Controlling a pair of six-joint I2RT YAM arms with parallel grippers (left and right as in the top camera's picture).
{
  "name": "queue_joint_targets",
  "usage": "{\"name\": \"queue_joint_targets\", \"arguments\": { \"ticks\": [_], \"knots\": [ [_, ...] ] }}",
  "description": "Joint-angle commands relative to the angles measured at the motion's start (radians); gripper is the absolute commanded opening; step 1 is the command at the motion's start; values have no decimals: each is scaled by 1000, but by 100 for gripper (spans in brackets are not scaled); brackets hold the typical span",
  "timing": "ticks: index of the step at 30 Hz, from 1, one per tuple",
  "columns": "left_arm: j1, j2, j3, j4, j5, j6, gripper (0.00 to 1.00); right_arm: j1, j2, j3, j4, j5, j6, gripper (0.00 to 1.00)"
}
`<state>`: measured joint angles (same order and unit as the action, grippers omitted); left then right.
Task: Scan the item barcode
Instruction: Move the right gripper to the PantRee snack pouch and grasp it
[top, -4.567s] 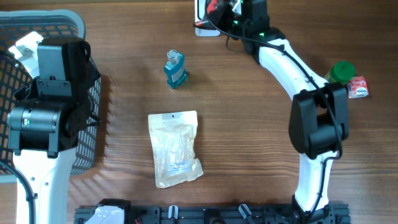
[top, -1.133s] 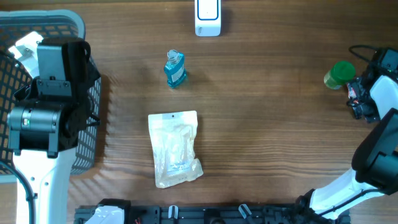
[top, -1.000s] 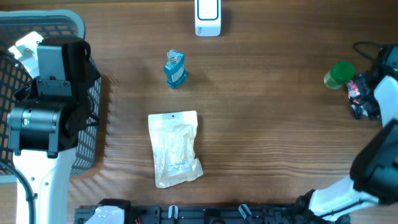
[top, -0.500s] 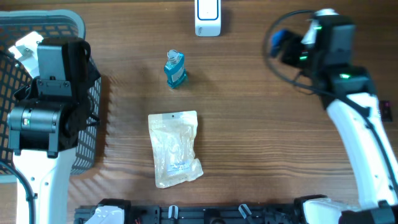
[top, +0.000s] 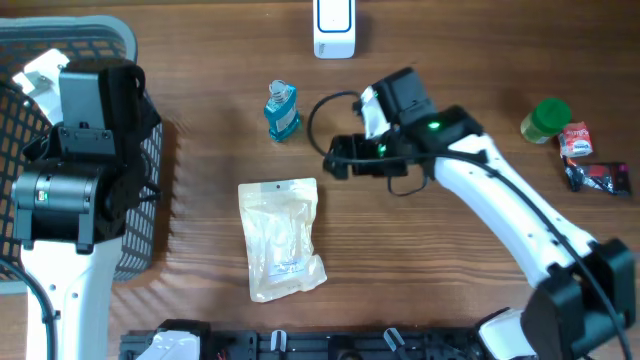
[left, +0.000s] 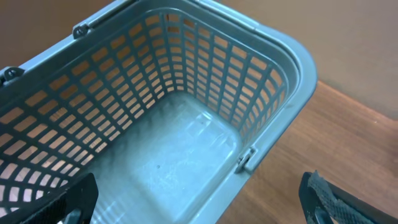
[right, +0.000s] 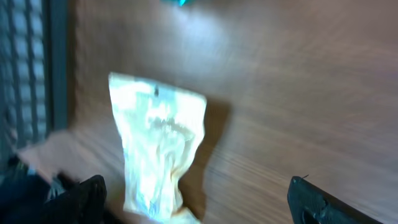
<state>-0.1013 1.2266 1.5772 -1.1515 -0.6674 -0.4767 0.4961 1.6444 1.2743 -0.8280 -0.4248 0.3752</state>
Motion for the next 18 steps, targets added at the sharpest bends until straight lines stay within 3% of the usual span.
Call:
{"name": "queue_joint_targets", "arguments": {
  "ticks": [1,11,18],
  "knots": [
    [8,0,-3,7,-3,1,100,38,28,-81,27,-132,-65,94],
    [8,0,-3,7,-3,0,100,40,28,-420,371,-395,-80,99],
    [8,0,-3,7,-3,1,100,68,51,-481,524,-475,-1,100]
  ]
}}
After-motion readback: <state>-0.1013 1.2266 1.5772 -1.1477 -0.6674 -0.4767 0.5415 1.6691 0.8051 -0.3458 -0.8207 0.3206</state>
